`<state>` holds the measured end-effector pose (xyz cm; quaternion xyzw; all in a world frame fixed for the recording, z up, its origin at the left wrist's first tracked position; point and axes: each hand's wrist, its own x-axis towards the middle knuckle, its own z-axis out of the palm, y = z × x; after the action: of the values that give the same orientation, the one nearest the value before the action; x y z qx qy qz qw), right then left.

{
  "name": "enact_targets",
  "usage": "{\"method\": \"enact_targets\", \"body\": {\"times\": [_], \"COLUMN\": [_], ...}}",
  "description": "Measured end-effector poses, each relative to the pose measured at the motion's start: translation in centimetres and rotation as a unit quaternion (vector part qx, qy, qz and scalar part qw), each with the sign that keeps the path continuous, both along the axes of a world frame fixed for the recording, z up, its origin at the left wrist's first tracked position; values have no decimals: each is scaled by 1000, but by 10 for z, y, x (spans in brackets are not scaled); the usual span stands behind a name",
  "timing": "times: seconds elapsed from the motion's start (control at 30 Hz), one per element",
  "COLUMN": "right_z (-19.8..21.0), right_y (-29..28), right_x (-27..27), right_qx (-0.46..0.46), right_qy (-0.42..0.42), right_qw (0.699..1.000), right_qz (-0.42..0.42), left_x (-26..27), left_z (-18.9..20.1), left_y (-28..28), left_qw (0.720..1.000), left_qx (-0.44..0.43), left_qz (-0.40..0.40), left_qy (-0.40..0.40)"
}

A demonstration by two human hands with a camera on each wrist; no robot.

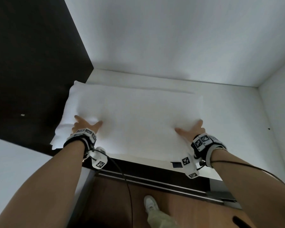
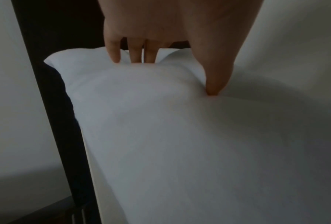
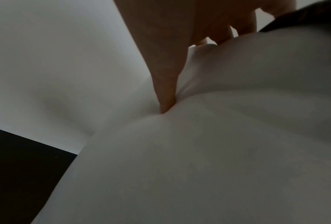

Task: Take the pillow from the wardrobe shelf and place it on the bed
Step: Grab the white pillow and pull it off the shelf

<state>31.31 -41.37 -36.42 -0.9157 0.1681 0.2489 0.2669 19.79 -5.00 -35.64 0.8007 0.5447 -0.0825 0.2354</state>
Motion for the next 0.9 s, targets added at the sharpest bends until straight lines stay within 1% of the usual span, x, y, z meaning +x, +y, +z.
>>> {"method": "enact_targets", "body": {"times": [0.07,0.13,0.27,0.33,0.43,0.57,0.7,0.8,0.9], "right_z": [-3,-8,-11,-14,-10,6,31,52,72], "right_y": [5,9,18,20,24,26,24,15,0], "right_x": [1,3,3,3,-6,-23,-50,-80,-113], "right_qx": [-20,-31,-27,-15,12,47,99,132,148], "right_qy": [-12,-18,-39,-59,-100,-126,-165,-195,-220], "right_qw": [1000,999,999,998,994,991,981,972,964], "right_qz": [7,8,19,23,30,11,-12,-28,-32], "left_x": [1,1,2,4,1,-14,-40,-73,-118], "left_z": [-7,-12,-17,-17,-10,13,47,71,89], "left_y": [5,7,5,3,2,-6,-27,-45,-63], "left_qw": [1000,999,997,997,997,990,977,968,961], "left_qx": [-6,-15,-5,-4,-13,-11,12,29,46], "left_qz": [-11,-33,-69,-69,-40,-11,-27,-33,-26], "left_qy": [-2,-19,-20,-23,-64,-141,-210,-246,-272]}}
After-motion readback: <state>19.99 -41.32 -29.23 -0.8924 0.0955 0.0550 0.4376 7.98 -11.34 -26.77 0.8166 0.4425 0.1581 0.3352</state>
